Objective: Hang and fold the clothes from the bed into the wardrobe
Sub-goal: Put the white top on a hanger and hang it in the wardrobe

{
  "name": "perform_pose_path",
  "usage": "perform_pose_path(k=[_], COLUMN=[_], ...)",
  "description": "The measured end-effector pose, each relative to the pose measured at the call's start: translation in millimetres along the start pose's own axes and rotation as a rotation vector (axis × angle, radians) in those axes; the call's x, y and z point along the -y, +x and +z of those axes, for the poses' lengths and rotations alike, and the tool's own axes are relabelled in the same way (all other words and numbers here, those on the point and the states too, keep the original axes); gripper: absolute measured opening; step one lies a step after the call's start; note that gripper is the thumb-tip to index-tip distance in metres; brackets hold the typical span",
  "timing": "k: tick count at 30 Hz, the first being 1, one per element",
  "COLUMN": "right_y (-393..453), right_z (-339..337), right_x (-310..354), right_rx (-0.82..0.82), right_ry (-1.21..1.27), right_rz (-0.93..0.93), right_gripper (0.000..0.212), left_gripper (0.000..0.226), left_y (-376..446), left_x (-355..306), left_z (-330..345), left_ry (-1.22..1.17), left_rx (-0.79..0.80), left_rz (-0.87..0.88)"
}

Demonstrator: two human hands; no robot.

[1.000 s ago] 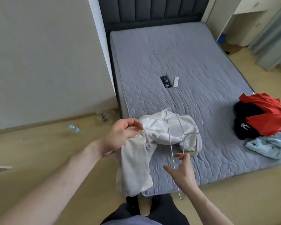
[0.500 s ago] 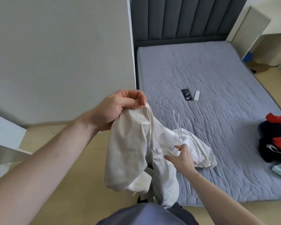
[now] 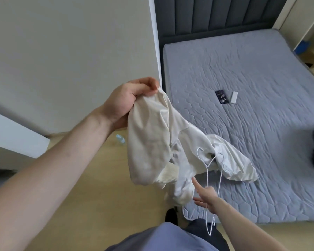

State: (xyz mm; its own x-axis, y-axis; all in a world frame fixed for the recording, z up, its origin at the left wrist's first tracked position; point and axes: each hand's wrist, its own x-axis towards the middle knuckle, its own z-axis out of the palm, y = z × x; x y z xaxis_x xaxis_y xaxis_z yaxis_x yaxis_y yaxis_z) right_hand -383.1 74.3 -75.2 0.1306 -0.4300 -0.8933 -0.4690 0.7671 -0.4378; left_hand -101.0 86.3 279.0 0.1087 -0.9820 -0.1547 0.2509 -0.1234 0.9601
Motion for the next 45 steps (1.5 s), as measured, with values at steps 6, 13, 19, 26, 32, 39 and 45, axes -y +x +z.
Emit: perform_pose_path(k=[6, 13, 19, 26, 32, 39, 45], right_y=[-9, -18, -26, -75, -146, -216, -244], right_z=[43, 59, 45, -29, -55, -28, 5], right_x=[16, 11, 32, 89, 154, 207, 229], right_rx=[0.19, 0.082, -0.051, -0.24, -0.132, 0.024, 0.149], right_ry=[0.214, 0.396, 0.735, 0.762, 0.686, 0.479, 0.623], right_rz=[0.085, 0.116, -0.04, -0.409, -0.637, -0.842, -0.851], right_gripper=[0.112, 0.118, 0.05, 0.027, 0.044, 0.05, 0.045], left_gripper=[0.029, 0.028, 0.026, 0.022, 0.033, 0.042, 0.085], left_y=[25, 42, 47, 42, 43, 15, -31], left_x=[-16, -42, -51, -10, 65, 113, 131], left_z=[23, 33, 8, -93, -148, -89, 39], left_ry=[-0.057, -0.167, -0.086, 0.724, 1.206, 1.556, 1.085], left_rx=[-0.018, -0.056, -0.109, -0.362, -0.352, -0.15, 0.221], left_rz=[0.053, 0.125, 0.148, 0.086, -0.059, -0.128, -0.142])
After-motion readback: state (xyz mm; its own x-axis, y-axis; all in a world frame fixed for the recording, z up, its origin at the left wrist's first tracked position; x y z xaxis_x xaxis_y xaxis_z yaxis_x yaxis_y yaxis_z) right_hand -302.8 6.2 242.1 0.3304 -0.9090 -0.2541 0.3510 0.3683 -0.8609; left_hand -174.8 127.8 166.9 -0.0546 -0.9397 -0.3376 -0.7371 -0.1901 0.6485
